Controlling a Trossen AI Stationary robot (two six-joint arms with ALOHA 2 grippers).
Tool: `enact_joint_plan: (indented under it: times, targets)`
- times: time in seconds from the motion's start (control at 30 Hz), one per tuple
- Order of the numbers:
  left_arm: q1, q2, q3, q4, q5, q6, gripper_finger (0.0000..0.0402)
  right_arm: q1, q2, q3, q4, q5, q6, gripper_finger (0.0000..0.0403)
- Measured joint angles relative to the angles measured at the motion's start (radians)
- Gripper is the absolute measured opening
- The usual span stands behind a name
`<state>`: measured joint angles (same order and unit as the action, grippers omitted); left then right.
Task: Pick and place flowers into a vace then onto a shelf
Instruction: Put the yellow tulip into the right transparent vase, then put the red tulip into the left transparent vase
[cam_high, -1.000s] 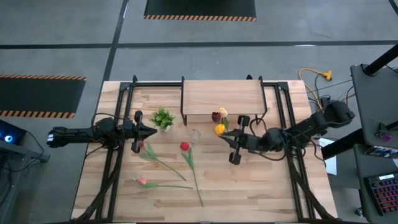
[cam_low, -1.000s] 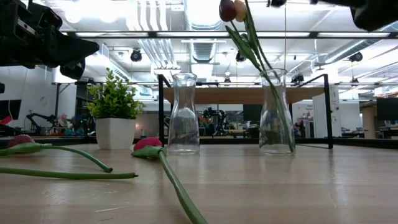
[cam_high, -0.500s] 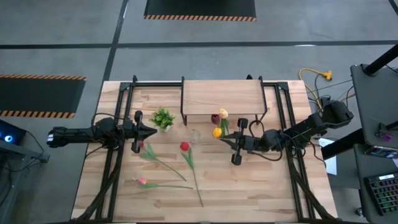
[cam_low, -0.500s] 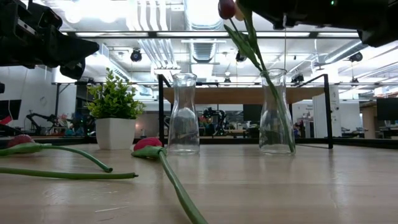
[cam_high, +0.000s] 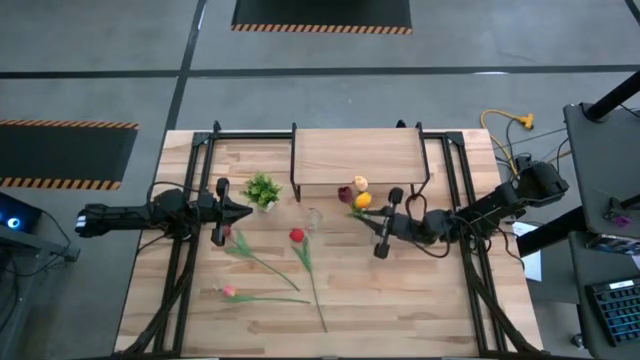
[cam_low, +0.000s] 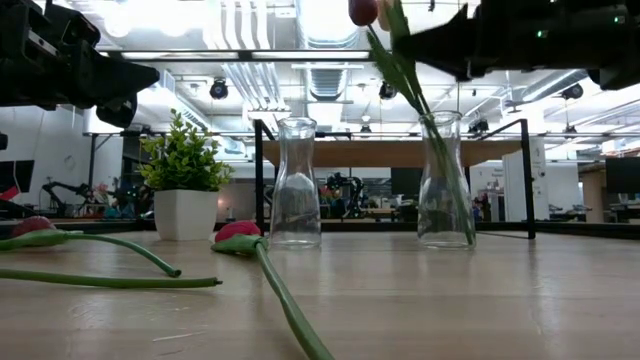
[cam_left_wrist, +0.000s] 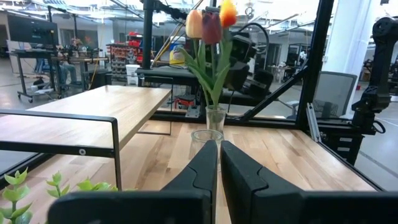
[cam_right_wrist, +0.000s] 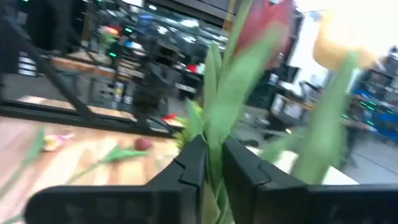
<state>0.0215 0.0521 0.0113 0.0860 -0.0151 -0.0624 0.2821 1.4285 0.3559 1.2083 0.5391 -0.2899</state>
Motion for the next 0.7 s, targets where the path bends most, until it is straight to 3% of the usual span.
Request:
enact_joint_plan:
  times: [0.33,0.6,0.7]
  targets:
    - [0.000,0.000,0.000,0.000,0.000,0.000,0.0003,0.015,-0.044,0.006,-0.058,0.033,0.038,0.0192]
    - [0.000,0.000,0.000,0.000,0.000,0.000,0.0003,0.042,-0.303,0.046,-0.540,0.027,0.202,0.0251]
    - [0.000,0.000,0.000,0.000,0.000,0.000,0.0003,0.046,-0.443,0.047,-0.726,-0.050,0.287,0.0259]
